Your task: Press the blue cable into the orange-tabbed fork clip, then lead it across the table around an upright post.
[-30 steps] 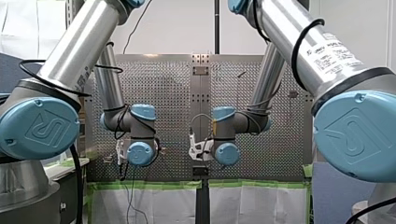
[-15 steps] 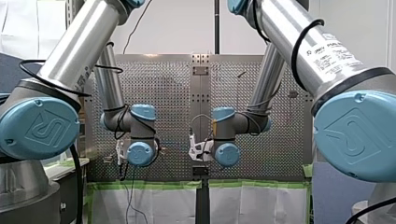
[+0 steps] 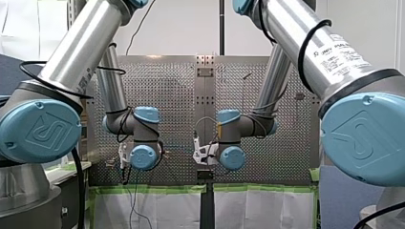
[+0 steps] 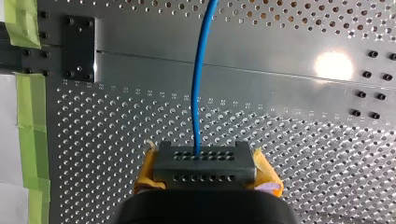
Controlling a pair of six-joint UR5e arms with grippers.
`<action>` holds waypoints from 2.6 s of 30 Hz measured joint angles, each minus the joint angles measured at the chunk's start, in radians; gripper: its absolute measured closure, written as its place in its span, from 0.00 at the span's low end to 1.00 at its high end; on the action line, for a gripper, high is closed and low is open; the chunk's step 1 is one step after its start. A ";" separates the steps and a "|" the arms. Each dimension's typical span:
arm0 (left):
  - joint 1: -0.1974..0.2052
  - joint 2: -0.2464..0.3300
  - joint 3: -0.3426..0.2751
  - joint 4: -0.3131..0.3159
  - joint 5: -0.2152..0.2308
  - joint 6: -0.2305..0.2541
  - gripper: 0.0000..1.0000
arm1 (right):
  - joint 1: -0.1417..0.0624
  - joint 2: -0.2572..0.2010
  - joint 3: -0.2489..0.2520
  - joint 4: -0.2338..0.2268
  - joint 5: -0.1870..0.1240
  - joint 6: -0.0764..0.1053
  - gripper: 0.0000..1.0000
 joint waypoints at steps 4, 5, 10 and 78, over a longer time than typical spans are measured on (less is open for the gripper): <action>-0.002 -0.002 0.000 -0.002 -0.002 -0.002 0.98 | 0.003 0.002 0.002 -0.003 0.002 0.003 1.00; -0.005 -0.003 0.001 -0.004 -0.005 -0.005 0.98 | 0.005 0.004 0.006 -0.006 0.006 0.006 1.00; -0.042 0.023 0.008 -0.021 -0.041 -0.042 0.98 | 0.015 -0.024 0.010 -0.039 0.048 0.048 1.00; 0.343 -0.202 0.068 -0.066 0.408 -0.096 0.98 | -0.126 0.247 -0.263 -0.063 -0.131 0.323 1.00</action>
